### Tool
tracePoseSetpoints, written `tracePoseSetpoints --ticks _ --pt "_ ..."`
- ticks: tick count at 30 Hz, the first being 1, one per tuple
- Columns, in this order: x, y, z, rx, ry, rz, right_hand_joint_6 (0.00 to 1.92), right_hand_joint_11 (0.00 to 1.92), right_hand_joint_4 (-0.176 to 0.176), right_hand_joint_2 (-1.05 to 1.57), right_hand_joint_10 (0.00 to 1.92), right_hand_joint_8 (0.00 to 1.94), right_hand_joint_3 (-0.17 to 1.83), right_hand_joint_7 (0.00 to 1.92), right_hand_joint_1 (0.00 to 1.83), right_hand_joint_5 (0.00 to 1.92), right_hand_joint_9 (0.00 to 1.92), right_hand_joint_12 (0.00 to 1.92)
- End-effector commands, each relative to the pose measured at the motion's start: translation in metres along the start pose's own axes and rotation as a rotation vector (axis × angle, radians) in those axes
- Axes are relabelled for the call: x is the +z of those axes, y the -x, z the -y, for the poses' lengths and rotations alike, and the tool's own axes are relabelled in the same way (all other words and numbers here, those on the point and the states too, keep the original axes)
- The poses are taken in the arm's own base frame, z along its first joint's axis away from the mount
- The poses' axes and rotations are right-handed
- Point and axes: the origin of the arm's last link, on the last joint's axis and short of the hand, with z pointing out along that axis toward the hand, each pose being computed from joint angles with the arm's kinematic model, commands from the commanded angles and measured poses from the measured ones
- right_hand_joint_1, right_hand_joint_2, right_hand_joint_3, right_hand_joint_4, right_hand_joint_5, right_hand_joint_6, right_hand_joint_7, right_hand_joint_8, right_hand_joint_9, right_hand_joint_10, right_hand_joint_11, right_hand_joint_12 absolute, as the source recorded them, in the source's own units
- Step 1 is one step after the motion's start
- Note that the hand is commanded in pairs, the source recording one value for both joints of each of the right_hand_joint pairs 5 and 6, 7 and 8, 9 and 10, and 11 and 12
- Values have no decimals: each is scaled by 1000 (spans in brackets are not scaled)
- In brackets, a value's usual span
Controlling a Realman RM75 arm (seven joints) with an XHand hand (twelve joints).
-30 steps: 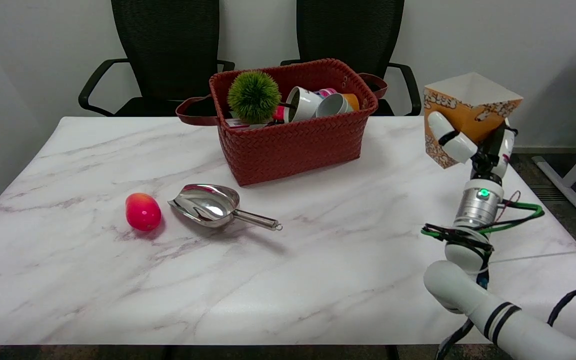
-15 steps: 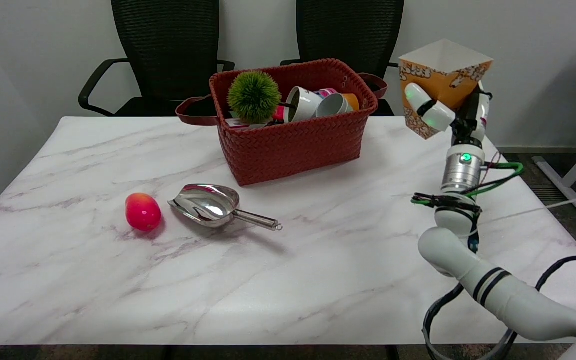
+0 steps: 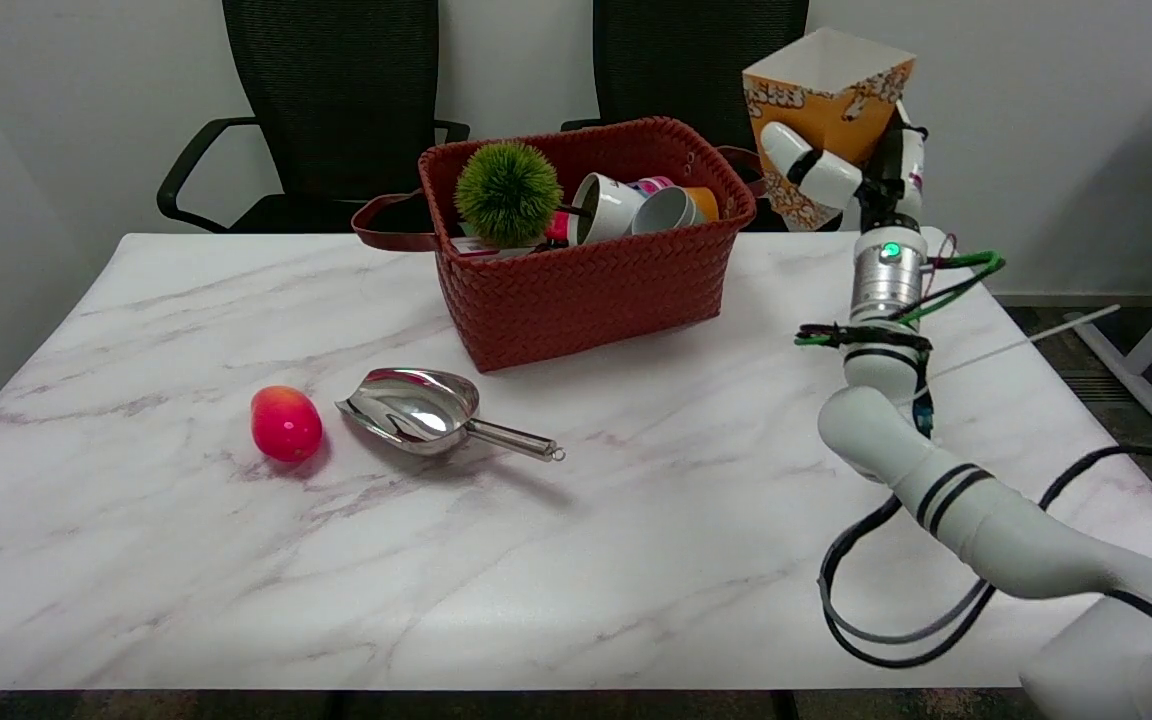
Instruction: Place the popcorn box into the brown storage basket.
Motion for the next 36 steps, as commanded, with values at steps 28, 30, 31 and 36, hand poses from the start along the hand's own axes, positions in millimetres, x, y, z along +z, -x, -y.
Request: tracePoseSetpoints --ticks 28,30,31,36 --pt "69 185 68 -293 -49 407 236 207 0 170 498 724 514 724 1013 236 498 207" --pt "66 196 72 -400 -89 447 233 207 0 169 498 720 507 720 1009 233 498 207" --pt "63 203 75 -491 -125 481 231 207 0 167 500 716 508 716 1007 231 500 207" --pt "54 219 75 -733 -213 591 198 174 0 138 463 694 514 694 1004 198 463 174"
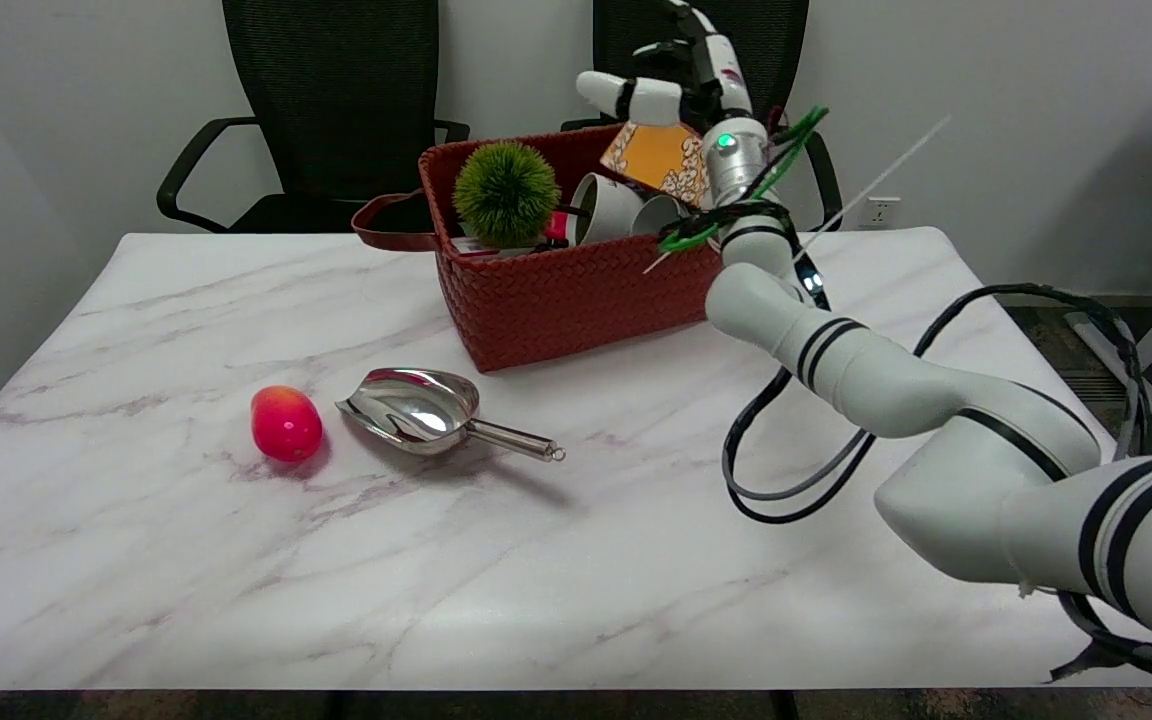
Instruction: Place the popcorn box into the brown storage basket.
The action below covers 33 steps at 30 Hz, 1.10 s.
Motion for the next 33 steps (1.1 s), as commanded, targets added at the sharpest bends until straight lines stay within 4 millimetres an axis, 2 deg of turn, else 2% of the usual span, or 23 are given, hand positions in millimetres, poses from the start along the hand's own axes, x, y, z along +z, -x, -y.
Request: tracePoseSetpoints --ticks 1,4,7,8,9,12,17,20,25,29,33 --pt "9 68 42 -559 -140 296 178 169 0 110 462 684 523 684 1005 178 462 169" --pt "8 63 36 -554 -122 311 70 172 0 -92 438 580 555 580 1005 70 438 172" --pt "7 58 40 -642 -157 323 12 59 0 -227 250 346 477 346 1000 12 250 59" --pt "7 56 43 -686 -173 326 0 0 0 -298 77 148 392 148 987 0 77 0" --pt "7 53 45 -715 -182 326 0 0 0 -347 0 23 274 23 977 0 0 0" --pt "4 43 46 -804 -202 316 0 0 0 -353 0 0 -175 0 937 0 0 0" --pt "-13 18 32 -888 -210 267 0 0 0 -351 0 0 -175 0 924 0 0 0" --pt "-32 -10 23 -893 -210 162 0 0 0 -285 0 0 -175 0 928 0 0 0" --pt "-77 -62 6 -868 -145 -46 0 0 0 -212 0 0 -150 0 984 0 0 0" --pt "-113 -97 14 -772 -118 -258 0 0 0 -164 57 0 -109 0 1010 0 57 0" --pt "-150 -118 24 -715 -127 -422 6 71 0 -46 135 0 152 0 1043 6 135 71"
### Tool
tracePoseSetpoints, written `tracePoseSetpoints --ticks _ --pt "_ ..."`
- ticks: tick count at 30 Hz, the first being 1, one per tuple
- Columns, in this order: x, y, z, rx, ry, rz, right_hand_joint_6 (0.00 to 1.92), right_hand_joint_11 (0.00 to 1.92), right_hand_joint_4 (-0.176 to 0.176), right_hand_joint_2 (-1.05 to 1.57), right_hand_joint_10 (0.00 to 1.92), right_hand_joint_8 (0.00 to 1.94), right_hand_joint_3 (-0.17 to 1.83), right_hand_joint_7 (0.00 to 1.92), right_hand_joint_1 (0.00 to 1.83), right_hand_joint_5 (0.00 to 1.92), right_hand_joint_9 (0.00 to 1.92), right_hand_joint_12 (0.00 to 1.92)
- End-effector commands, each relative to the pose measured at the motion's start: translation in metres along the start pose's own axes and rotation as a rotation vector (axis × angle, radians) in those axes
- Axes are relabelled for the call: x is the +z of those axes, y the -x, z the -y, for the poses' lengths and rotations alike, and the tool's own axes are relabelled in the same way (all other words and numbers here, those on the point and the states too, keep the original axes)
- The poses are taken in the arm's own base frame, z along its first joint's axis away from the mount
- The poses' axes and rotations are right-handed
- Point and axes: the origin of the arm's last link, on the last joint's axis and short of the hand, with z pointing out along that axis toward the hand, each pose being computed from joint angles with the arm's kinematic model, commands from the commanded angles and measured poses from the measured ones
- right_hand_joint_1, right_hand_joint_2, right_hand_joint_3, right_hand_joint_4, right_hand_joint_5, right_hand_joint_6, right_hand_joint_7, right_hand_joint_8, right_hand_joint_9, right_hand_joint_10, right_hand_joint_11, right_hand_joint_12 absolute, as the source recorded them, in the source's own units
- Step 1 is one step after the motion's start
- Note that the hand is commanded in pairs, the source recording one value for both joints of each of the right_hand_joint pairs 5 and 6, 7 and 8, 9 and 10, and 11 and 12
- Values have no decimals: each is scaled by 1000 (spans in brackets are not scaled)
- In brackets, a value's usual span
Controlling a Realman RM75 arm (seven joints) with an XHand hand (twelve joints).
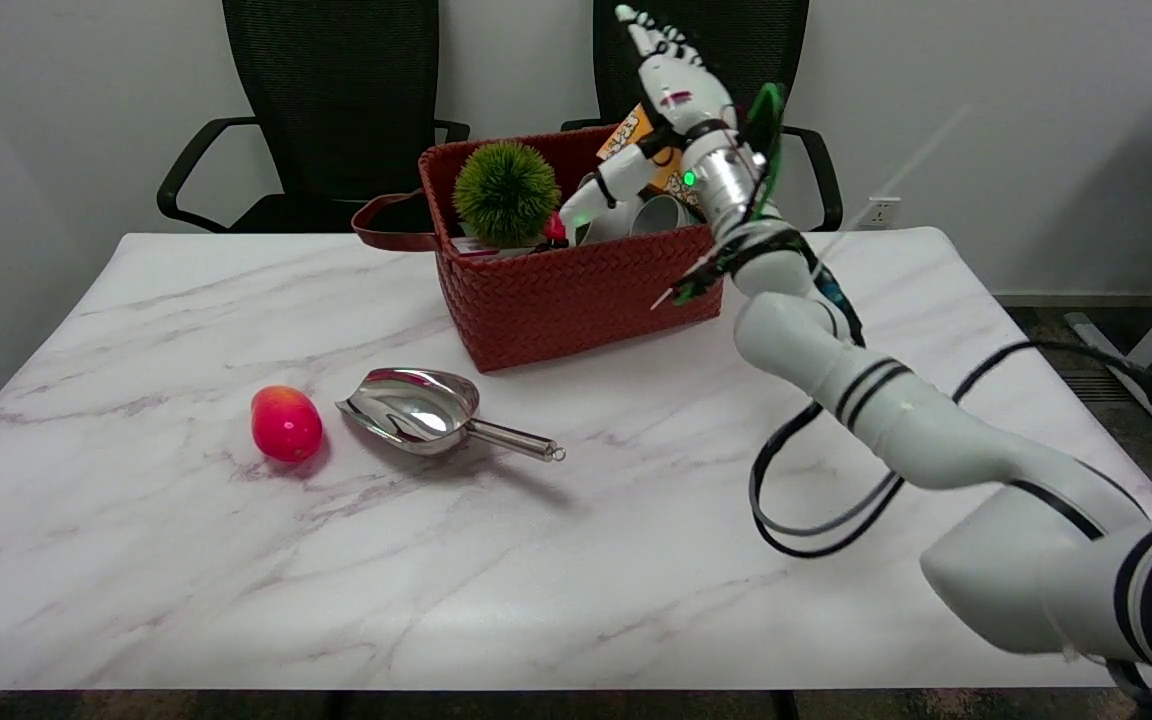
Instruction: Place the popcorn box into the brown storage basket.
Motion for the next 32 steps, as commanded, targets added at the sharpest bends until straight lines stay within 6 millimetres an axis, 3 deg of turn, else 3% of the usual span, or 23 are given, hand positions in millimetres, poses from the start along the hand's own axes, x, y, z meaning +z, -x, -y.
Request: tracePoseSetpoints --ticks 1,6,12,24,32 --pt "-152 -89 -54 -42 258 -548 26 81 0 -15 142 2 184 2 1044 26 142 81" --pt "-181 -99 -45 0 280 -662 101 182 0 182 242 192 363 192 1035 101 242 182" --pt "-210 -97 -39 -15 295 -739 102 218 0 288 298 350 474 350 1031 102 298 218" --pt "-246 -72 -22 3 301 -780 98 236 0 336 317 400 555 400 1035 98 317 236" --pt "-273 -60 -30 -65 336 -787 84 242 0 410 300 402 638 402 1045 84 300 242"
